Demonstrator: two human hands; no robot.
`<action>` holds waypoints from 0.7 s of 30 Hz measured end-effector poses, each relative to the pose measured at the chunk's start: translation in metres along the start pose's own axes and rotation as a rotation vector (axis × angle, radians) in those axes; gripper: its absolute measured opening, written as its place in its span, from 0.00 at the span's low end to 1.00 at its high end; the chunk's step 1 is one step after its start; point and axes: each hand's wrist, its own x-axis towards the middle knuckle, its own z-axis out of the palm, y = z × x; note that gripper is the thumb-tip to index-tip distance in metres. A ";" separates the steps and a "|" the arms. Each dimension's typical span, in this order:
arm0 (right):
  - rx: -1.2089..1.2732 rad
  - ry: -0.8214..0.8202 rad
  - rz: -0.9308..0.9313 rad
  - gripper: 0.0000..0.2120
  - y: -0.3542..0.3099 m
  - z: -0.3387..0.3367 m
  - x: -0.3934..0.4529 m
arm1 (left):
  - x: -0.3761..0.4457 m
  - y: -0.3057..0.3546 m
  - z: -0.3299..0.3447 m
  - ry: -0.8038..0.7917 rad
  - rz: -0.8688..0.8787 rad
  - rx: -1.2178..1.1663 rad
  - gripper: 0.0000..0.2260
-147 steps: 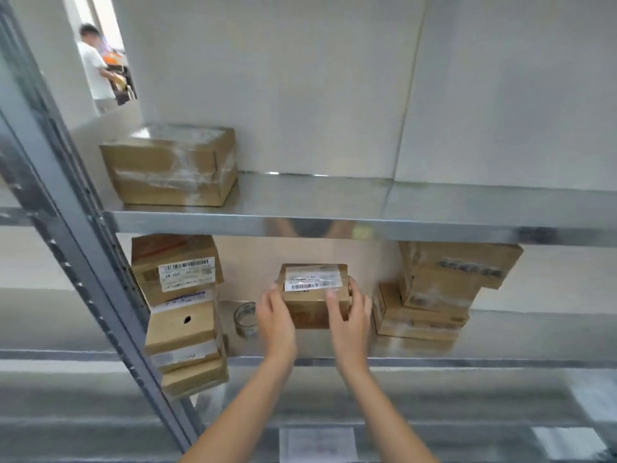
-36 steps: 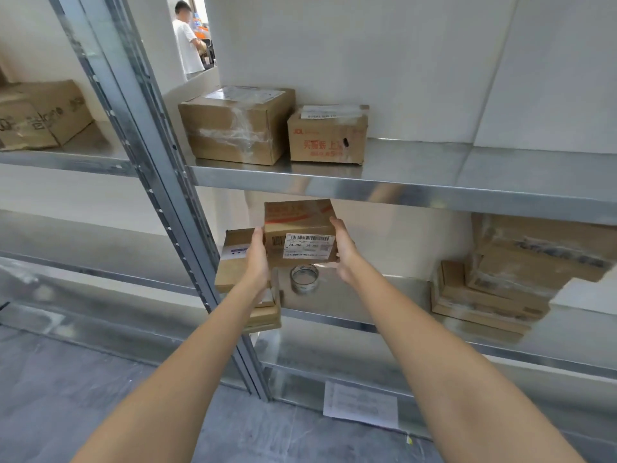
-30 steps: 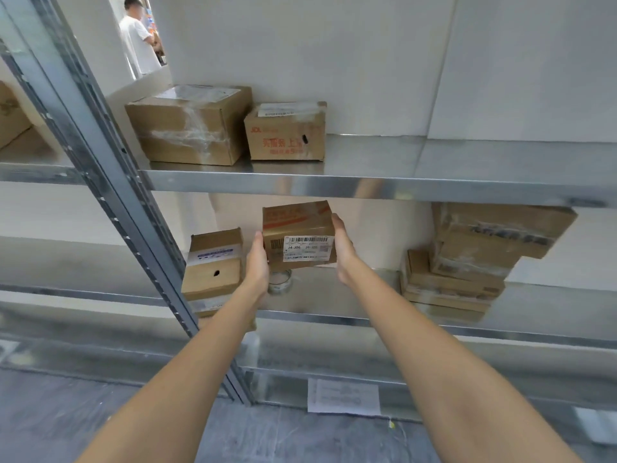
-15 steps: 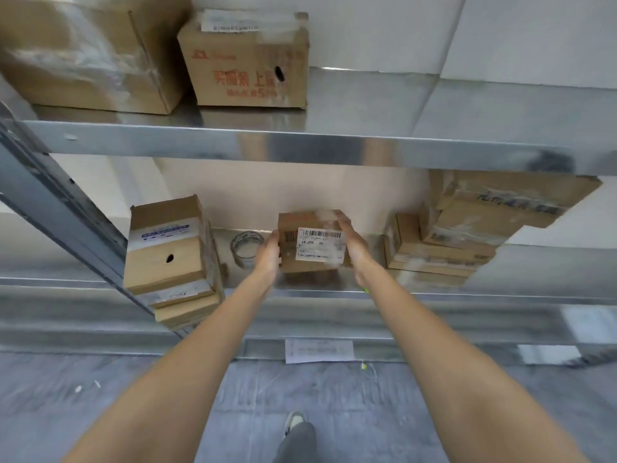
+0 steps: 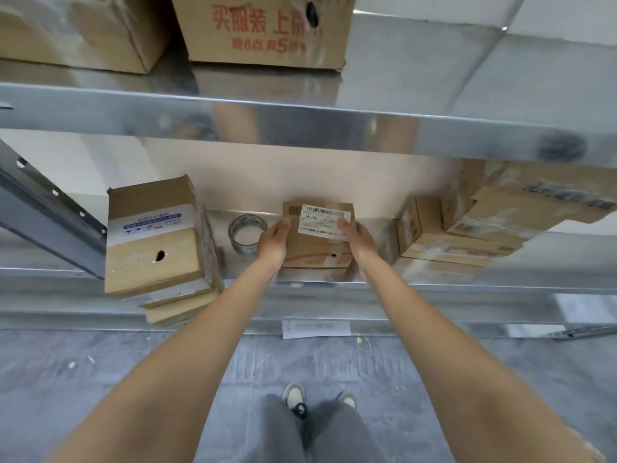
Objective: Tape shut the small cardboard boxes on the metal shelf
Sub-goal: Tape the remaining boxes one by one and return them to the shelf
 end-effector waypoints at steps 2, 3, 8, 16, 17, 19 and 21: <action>0.078 0.048 0.019 0.30 -0.001 0.000 0.000 | 0.000 0.000 0.002 0.022 -0.006 -0.123 0.20; 0.115 0.055 0.047 0.30 -0.004 -0.002 0.000 | -0.001 0.000 0.002 0.024 -0.020 -0.196 0.19; 0.109 -0.103 0.097 0.26 -0.014 -0.027 -0.005 | -0.002 0.009 0.002 0.036 -0.023 -0.225 0.17; -0.109 -0.067 0.058 0.11 0.003 -0.028 0.000 | -0.001 -0.017 0.009 0.062 0.159 0.128 0.11; -0.098 -0.053 0.052 0.11 0.003 -0.027 0.000 | -0.001 -0.019 0.008 0.066 0.169 0.132 0.12; -0.081 -0.031 0.041 0.11 0.001 -0.026 -0.001 | 0.002 -0.022 0.005 0.138 0.287 0.299 0.16; -0.106 -0.030 0.040 0.12 0.000 -0.025 -0.002 | 0.009 -0.026 -0.005 0.308 0.422 0.644 0.14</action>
